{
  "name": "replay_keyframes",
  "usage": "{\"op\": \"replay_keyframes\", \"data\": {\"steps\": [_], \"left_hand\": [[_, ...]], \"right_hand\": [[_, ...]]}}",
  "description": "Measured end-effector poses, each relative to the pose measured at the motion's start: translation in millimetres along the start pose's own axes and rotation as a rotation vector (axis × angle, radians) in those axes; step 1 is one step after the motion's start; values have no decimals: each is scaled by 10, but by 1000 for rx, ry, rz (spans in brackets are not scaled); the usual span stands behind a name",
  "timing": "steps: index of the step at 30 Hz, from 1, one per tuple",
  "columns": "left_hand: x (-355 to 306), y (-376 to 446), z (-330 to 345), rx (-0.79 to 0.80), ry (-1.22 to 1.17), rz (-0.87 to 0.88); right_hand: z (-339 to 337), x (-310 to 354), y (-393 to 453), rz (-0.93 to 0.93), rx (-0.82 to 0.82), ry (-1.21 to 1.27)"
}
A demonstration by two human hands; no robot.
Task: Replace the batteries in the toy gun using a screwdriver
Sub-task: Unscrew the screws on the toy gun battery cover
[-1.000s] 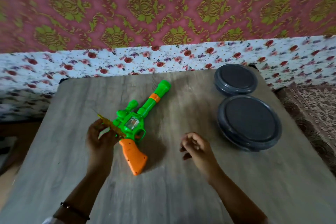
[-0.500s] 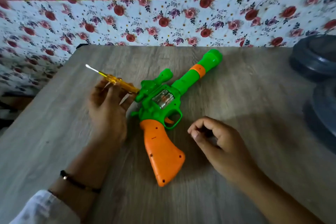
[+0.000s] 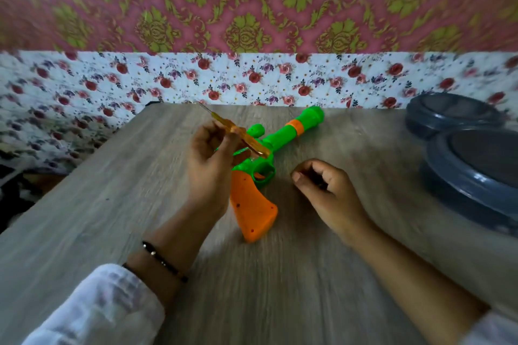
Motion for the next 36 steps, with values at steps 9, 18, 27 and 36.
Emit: {"op": "replay_keyframes", "data": {"steps": [9, 18, 27, 36], "left_hand": [[29, -353, 248, 216, 212, 105], [-98, -365, 41, -6, 1316, 260], [128, -394, -70, 189, 1719, -297], [-77, -259, -224, -97, 1037, -290]], "right_hand": [[18, 235, -148, 161, 70, 530], [6, 36, -290, 622, -39, 768], [-438, -79, -328, 636, -93, 721], [-294, -92, -354, 701, -35, 845]]}}
Point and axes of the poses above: each hand's wrist, its own y-axis towards the middle knuckle, its own z-axis out of the palm, x = y × z, the point moved 5 cm from there along y, towards the middle knuckle, and after that the axes turned 10 degrees about -y, right-handed, at the moved point
